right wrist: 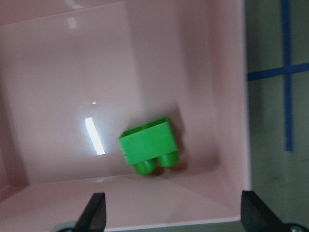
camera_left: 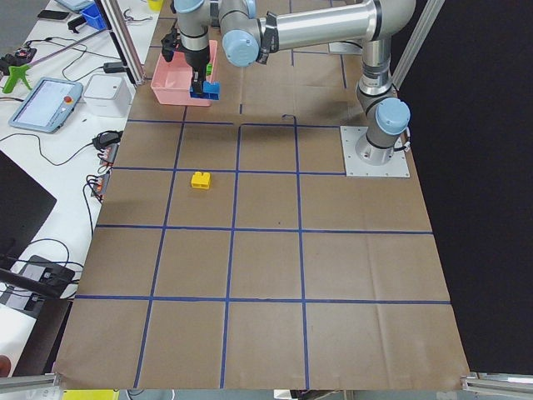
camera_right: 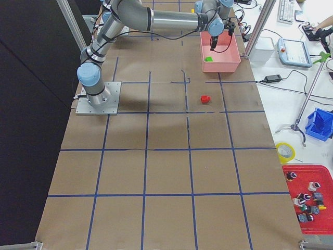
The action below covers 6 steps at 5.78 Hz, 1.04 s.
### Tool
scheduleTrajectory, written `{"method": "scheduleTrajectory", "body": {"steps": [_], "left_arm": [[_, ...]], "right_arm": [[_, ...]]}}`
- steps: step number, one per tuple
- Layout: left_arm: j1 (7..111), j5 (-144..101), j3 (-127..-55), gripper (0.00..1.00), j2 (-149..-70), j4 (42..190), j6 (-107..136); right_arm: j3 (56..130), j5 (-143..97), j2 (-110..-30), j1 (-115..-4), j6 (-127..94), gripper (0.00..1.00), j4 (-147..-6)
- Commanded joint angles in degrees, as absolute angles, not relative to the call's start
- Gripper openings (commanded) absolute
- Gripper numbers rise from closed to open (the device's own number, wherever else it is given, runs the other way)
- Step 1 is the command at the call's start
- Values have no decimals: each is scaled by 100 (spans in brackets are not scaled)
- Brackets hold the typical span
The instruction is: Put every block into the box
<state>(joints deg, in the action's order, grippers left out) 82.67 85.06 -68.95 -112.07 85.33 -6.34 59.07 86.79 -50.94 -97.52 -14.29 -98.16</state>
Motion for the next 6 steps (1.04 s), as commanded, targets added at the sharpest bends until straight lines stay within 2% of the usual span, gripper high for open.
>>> {"method": "scheduleTrajectory", "body": {"steps": [1, 2, 3, 5, 6], "left_arm": [[9163, 8508, -5291, 2, -12316, 8989, 627], [9567, 8508, -4691, 2, -12809, 8991, 1146], [9754, 8508, -4519, 2, -13223, 8913, 1482], [10062, 8508, -4666, 2, -13727, 8439, 1758], [10055, 8490, -4798, 2, -13781, 8298, 1749]], "right_arm": [[6037, 9261, -5370, -8925, 361, 94, -9431], [6290, 9542, -5379, -8660, 665, 90, -9570], [6693, 9527, -5553, -8431, 764, 87, -9737], [8157, 9501, -5800, -7904, 1638, 86, -11635], [8652, 9449, -5731, -7814, 1852, 86, -12376]]}}
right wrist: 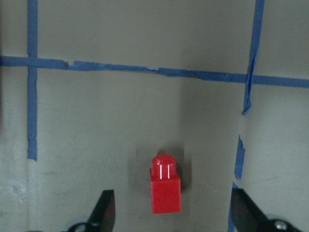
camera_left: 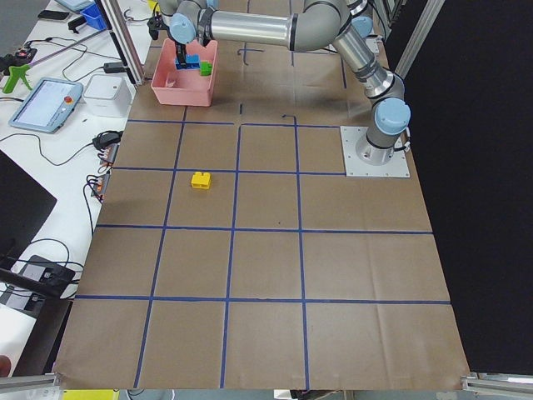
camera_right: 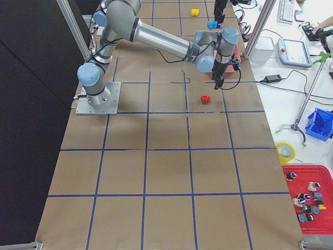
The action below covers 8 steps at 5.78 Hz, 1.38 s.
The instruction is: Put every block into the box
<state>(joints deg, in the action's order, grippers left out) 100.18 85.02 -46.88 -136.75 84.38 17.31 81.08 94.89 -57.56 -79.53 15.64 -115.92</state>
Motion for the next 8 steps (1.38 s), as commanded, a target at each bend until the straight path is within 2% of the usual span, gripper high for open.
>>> {"method": "scheduleTrajectory", "body": {"steps": [1, 2, 3, 4, 5, 6, 7, 8], "left_arm": [[10055, 8490, -4877, 2, -13886, 7914, 1723], [10046, 8499, -4956, 2, -13904, 7806, 1705], [10055, 8551, -5035, 65, -13896, 7796, 1722], [10046, 8578, -4984, 99, -13861, 7735, 1740], [10028, 8587, -4931, 100, -13756, 7743, 1740], [10002, 8596, -4931, 100, -13433, 7821, 1740], [9828, 8578, -5000, 100, -12934, 8231, 1688], [9565, 8561, -5053, 100, -12476, 8783, 1635]], "right_arm": [[8936, 9440, -5687, -7813, 1863, 86, -12671], [9252, 9422, -5687, -7813, 1855, 86, -12970], [9464, 9422, -5730, -7813, 1837, 85, -12990], [9527, 9361, -5730, -7805, 1837, 77, -12982], [9545, 9352, -5730, -7805, 1828, 47, -12938], [9545, 9352, -5757, -7813, 1854, 10, -12911], [9493, 9343, -5783, -7813, 1872, 3, -12868], [9431, 9369, -5914, -7822, 1889, 2, -12858]]}}
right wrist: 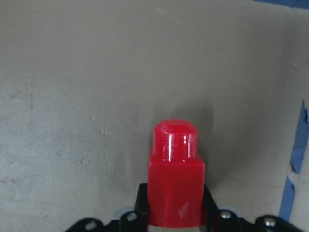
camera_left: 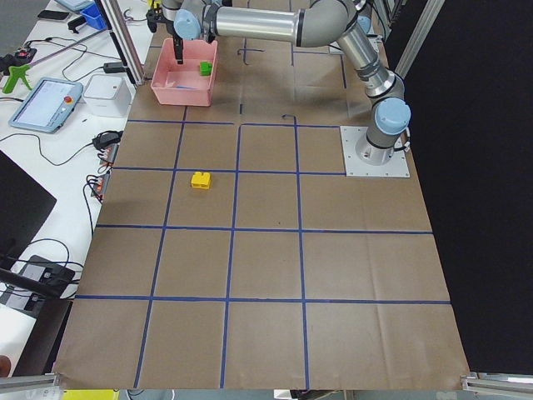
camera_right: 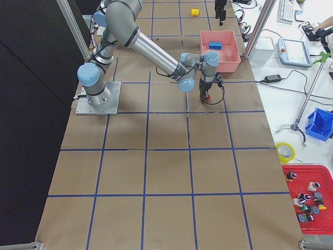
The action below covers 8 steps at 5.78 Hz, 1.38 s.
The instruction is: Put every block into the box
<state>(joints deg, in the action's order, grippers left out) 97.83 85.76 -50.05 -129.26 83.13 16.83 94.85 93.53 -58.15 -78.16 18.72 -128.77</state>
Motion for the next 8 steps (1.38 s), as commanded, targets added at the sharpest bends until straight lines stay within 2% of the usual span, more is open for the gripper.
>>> {"method": "scheduleTrajectory", "body": {"steps": [1, 3, 4, 6, 8], "left_arm": [[9380, 8578, -5071, 100, -12124, 9320, 1417], [8460, 8587, -5298, 100, -11805, 9738, 129], [7950, 8709, -5604, 100, -11691, 9738, -634], [7080, 9070, -6027, 100, -11575, 9651, -2234], [6506, 9062, -6422, 99, -11697, 9397, -3135]], "right_arm": [[9135, 9387, -6167, -7831, 1898, 2, -12302], [7174, 9326, -6285, -8101, 1811, 2, -9725], [6458, 9055, -5988, -8504, 1532, 2, -9129], [5419, 8530, -5068, -9496, -770, 2, -9332], [4618, 7799, -4047, -10088, -2540, 3, -10218]]}}
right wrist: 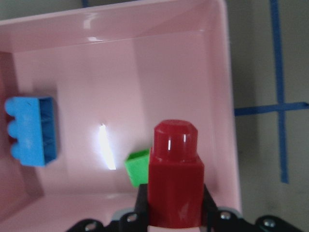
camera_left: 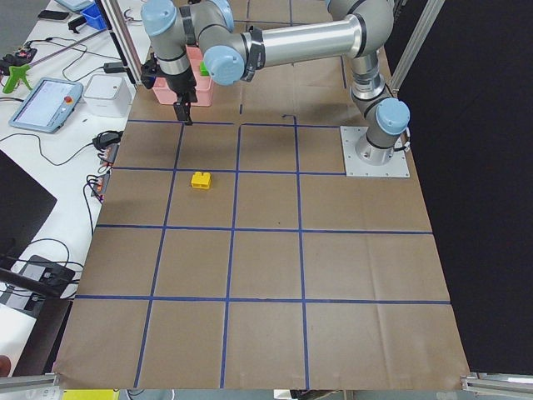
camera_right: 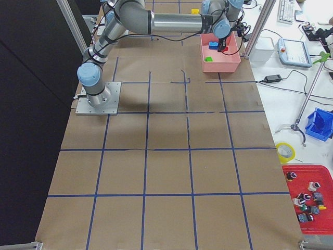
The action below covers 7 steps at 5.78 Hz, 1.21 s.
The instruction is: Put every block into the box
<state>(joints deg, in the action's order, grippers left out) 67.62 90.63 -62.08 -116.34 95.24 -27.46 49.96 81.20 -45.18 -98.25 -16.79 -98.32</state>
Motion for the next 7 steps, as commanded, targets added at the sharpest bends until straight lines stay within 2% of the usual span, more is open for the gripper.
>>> {"method": "scheduleTrajectory", "body": {"steps": [1, 2, 3, 5, 7], "left_arm": [[6400, 9027, -6886, 99, -11777, 8691, -3346], [6407, 9000, -7447, 99, -11803, 7761, -3366], [6407, 8983, -7714, 99, -11969, 7221, -3366], [6451, 8782, -7682, 99, -12478, 7024, -3366], [6547, 8780, -7690, 99, -12883, 6734, -3375]], "right_arm": [[4388, 7517, -3834, -10116, -2801, 8, -10335], [4238, 7288, -3702, -10116, -2865, 54, -10562], [4088, 7347, -3639, -10116, -2883, 99, -10504], [4131, 7391, -3787, -10081, -2778, 100, -10250], [4166, 8465, -4181, -9924, -1695, 100, -9208]]}}
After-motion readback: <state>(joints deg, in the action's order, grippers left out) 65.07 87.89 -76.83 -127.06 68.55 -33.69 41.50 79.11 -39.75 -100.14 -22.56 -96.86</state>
